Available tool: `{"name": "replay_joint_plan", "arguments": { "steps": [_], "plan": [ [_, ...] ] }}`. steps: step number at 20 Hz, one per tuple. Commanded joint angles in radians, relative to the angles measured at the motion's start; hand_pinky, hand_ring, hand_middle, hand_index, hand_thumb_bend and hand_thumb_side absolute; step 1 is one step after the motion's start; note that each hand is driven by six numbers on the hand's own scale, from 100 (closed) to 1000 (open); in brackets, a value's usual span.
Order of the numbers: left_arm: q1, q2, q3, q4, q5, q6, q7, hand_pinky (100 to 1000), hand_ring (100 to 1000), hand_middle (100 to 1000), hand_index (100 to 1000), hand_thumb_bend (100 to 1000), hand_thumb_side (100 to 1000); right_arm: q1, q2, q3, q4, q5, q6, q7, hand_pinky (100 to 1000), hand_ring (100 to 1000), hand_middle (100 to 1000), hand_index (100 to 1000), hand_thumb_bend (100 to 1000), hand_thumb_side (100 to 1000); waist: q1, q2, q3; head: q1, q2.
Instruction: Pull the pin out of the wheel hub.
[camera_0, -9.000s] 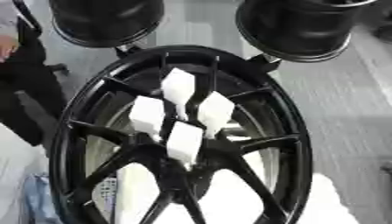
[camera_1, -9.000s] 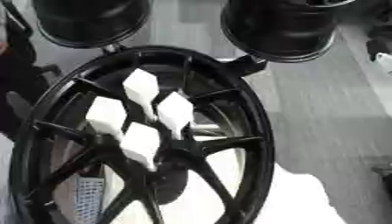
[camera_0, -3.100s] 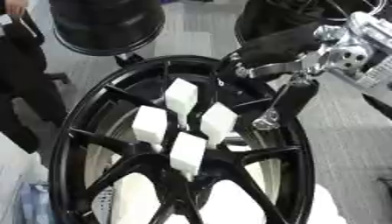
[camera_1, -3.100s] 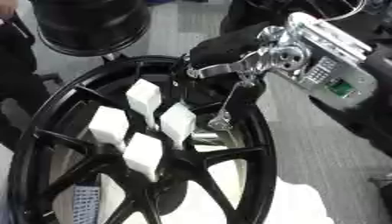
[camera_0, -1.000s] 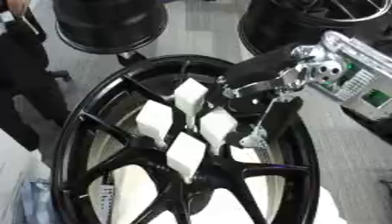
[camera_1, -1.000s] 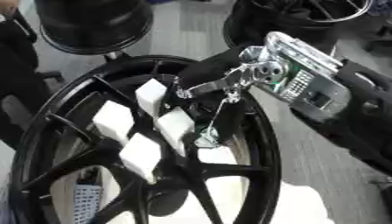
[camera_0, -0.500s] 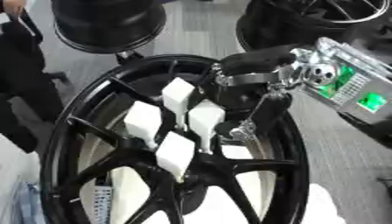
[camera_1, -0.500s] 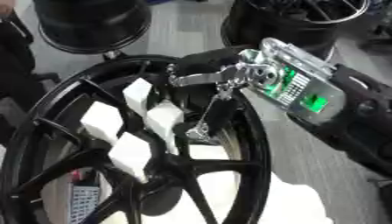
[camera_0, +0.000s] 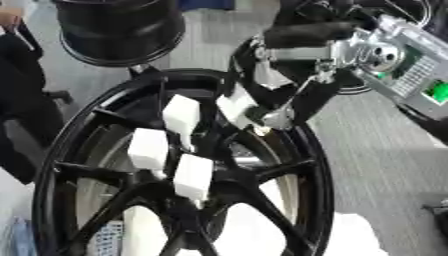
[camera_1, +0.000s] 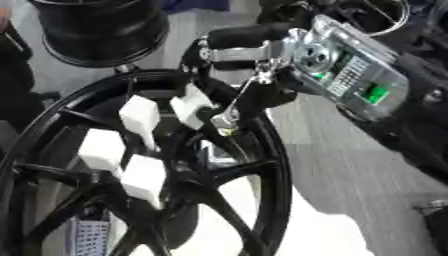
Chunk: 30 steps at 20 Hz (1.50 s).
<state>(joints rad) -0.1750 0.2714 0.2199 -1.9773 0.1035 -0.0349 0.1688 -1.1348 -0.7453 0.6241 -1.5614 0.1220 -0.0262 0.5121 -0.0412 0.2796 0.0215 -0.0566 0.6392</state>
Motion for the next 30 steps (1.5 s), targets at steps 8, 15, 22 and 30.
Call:
{"name": "replay_joint_plan", "arguments": {
  "steps": [8,15,22,30],
  "plan": [
    [-0.001,0.016,0.019,-0.021,-0.014,-0.001,0.012,766,746,651,837,100,659,0.21,-0.286,-0.307,0.118,0.046,-0.041,-0.179,830,644,375,565,100,100,0.008,-0.01,-0.017,0.017,-0.018],
    [-0.007,0.013,0.025,-0.023,-0.016,-0.002,0.019,766,746,650,837,100,659,0.573,-0.421,-0.568,0.106,0.004,-0.031,-0.309,839,715,495,661,100,100,0.014,0.011,-0.022,0.029,-0.022],
    [-0.006,0.012,0.027,-0.023,-0.018,-0.003,0.021,767,746,650,837,100,660,0.705,-0.426,-0.684,0.135,0.038,-0.034,-0.318,867,811,743,787,100,100,0.017,0.014,-0.029,0.037,-0.016],
    [-0.005,0.011,0.026,-0.023,-0.019,-0.004,0.018,769,747,651,838,100,659,0.692,-0.418,-0.691,0.112,0.052,-0.033,-0.325,870,817,758,788,100,100,0.018,0.01,-0.027,0.035,-0.013]
  ]
}}
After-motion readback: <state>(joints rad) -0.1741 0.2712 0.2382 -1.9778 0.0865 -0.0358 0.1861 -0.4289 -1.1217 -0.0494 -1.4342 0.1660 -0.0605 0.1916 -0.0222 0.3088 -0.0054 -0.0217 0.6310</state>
